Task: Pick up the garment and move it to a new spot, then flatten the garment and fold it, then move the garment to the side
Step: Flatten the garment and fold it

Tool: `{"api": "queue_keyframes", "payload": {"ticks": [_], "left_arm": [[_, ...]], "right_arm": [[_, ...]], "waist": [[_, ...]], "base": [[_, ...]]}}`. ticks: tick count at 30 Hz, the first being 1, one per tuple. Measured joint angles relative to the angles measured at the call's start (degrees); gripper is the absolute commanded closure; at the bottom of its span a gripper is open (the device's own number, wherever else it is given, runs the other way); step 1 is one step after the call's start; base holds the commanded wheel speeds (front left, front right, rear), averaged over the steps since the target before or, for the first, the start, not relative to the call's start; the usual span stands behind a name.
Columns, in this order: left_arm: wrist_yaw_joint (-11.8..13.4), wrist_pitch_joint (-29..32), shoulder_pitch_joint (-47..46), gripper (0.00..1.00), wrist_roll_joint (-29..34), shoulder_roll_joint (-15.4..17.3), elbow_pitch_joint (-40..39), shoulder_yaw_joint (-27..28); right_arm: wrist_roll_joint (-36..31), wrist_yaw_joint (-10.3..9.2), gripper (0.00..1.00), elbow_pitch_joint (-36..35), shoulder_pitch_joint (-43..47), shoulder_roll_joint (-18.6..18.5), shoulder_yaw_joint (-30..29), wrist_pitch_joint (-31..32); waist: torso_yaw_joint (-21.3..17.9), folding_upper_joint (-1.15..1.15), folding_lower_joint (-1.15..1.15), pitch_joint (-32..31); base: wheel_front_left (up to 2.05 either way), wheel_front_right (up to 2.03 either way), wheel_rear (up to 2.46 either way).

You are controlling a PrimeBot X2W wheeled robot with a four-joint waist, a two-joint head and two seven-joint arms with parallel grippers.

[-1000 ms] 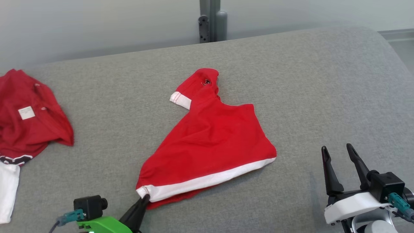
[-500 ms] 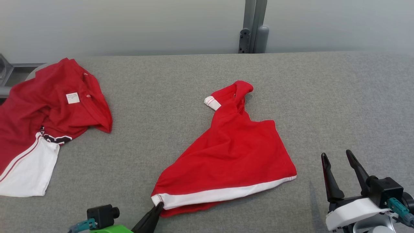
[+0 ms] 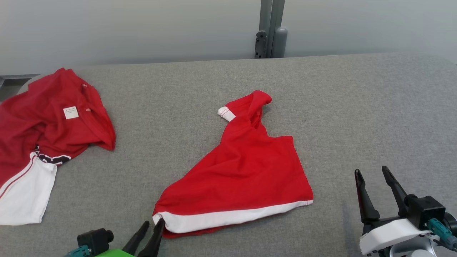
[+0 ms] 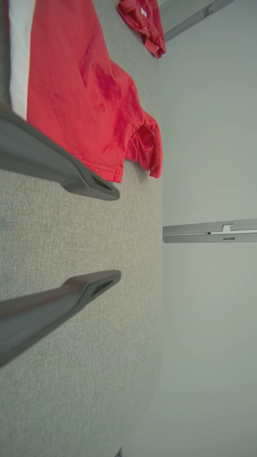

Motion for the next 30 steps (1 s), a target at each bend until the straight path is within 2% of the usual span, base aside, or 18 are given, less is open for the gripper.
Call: {"api": "queue_keyframes", "payload": {"ticks": [5, 8, 11, 16, 19, 20, 23, 30], "left_arm": [[2.8, -2.4, 0.5, 0.00, 4.2, 1.5, -1.1, 1.4], [6.5, -3.1, 3.1, 0.00, 8.3, 1.1, -5.4, 6.7], [8.2, -3.2, 5.9, 0.00, 14.6, -1.1, -10.1, 13.7], [8.8, -3.3, 10.4, 0.00, 27.5, -5.3, -14.4, 22.0], [7.9, -3.4, 11.9, 0.00, 34.5, -8.3, -15.9, 26.4], [6.5, -3.4, 13.0, 0.00, 38.9, -10.2, -16.4, 29.0], [3.9, -3.4, 13.7, 0.00, 43.8, -12.4, -15.8, 31.5], [0.5, -3.4, 14.2, 0.00, 49.6, -15.6, -13.3, 35.2]], "right_arm": [[-0.1, 0.01, 0.00, -0.6, 0.2, -0.4, -0.7, 0.0], [-0.2, 0.01, 0.00, -1.4, 1.1, -0.5, -1.8, 0.0], [-0.3, 0.00, 0.00, -1.9, 2.1, -0.6, -2.6, 0.0], [-1.1, 0.00, 0.00, -2.2, 3.1, -1.1, -3.4, 0.0], [-1.5, 0.01, 0.00, -2.2, 3.5, -0.9, -3.6, 0.0], [-1.7, 0.00, 0.00, -2.1, 3.6, -0.7, -3.7, 0.0], [-2.5, 0.01, 0.00, -2.0, 3.7, -0.1, -3.8, 0.0], [-3.5, 0.00, 0.00, -1.3, 3.8, 0.8, -3.4, 0.0]], "waist": [[-0.6, 0.00, 0.00, -0.8], [-1.0, 0.00, 0.00, -2.0], [-1.2, 0.00, 0.00, -2.9], [-1.3, 0.00, 0.00, -3.7], [-1.3, 0.00, 0.00, -4.0], [-1.3, 0.00, 0.00, -4.1], [-1.2, 0.00, 0.00, -4.2], [-1.1, 0.00, 0.00, -4.3]], "base": [[0.00, 0.00, 0.00], [0.00, 0.00, 0.00], [0.00, 0.00, 0.00], [0.00, 0.00, 0.00], [0.00, 0.00, 0.00], [0.00, 0.00, 0.00], [0.00, 0.00, 0.00], [0.00, 0.00, 0.00]]}}
